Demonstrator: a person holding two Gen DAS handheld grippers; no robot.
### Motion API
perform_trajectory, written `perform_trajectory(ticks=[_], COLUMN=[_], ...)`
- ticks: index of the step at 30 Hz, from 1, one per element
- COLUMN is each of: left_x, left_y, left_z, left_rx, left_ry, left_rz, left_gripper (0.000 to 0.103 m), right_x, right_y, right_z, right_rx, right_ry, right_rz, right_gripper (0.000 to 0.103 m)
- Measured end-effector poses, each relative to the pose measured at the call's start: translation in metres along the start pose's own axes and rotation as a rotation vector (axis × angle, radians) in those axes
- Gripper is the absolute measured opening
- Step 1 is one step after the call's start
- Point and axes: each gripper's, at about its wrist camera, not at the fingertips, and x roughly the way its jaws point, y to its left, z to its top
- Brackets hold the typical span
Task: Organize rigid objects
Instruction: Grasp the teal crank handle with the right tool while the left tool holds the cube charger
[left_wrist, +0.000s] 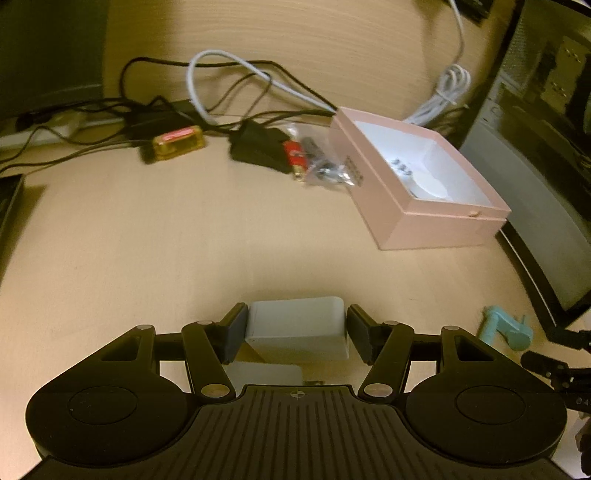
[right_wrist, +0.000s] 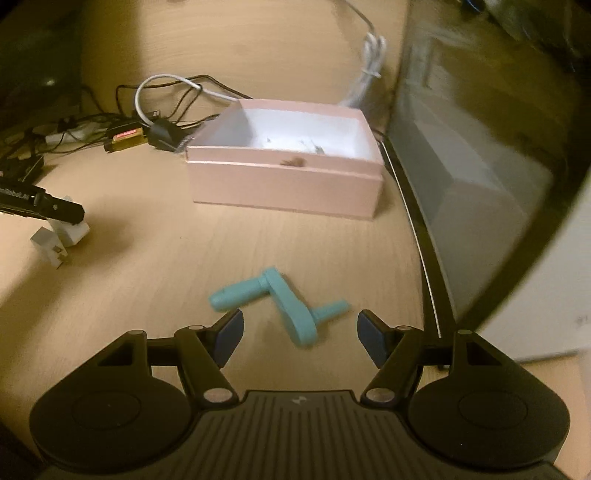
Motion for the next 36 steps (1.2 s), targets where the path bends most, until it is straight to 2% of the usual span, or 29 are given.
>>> perform_trajectory(ticks=[4,6,8,13,18,21,23,29,31,36], left_x=[0.003,0.002,0.002,0.001,0.001,0.001,0.001,0.001,0.001,0.001], left_y=[-0.004,-0.005,-0.004,-0.003,-0.005,-0.008,-0.01,-0.013,-0.014,-0.015], left_z=[0.001,0.001,0.0,-0.001,-0.001,-0.001,-0.001,-0.002,-0.002,-0.002], left_rx=[0.008,0.014,0.017,0.018,0.024,0.034,0.045,0.076,0.073,0.081], left_ry=[0.003,0.006,0.009,0.014,0.016,0.018,0.019,0.012,0.013,0.016], left_rz=[-0.012,-0.014,-0.018,-0.022,-0.018,-0.008,0.0,0.019,0.017,0.024], left_gripper=[0.064,0.064,0.064,0.064,0.064,0.064,0.064,0.064,0.064,0.064], right_x=[-0.002,0.003,0.01,0.028,0.038,0.032,0.024,0.008,0.006,-0.001], right_y=[-0.01,-0.013,-0.008,0.024,0.048,0.053,0.052,0.041,0.037,0.023], right_z=[-0.009,-0.01,-0.009,0.007,0.021,0.021,0.017,-0.001,-0.004,0.0], right_rx=[0.059,0.114,0.136,0.054,-0.06,-0.11,-0.141,-0.225,-0.201,-0.041], right_ry=[0.038,0.066,0.08,0.066,0.054,0.045,0.028,-0.007,-0.003,-0.002], right_rz=[0.016,0.058,0.099,0.146,0.188,0.168,0.132,-0.043,-0.047,0.049], right_gripper=[0.069,0.066,0.049,0.038,0.039,0.05,0.055,0.056,0.056,0.06])
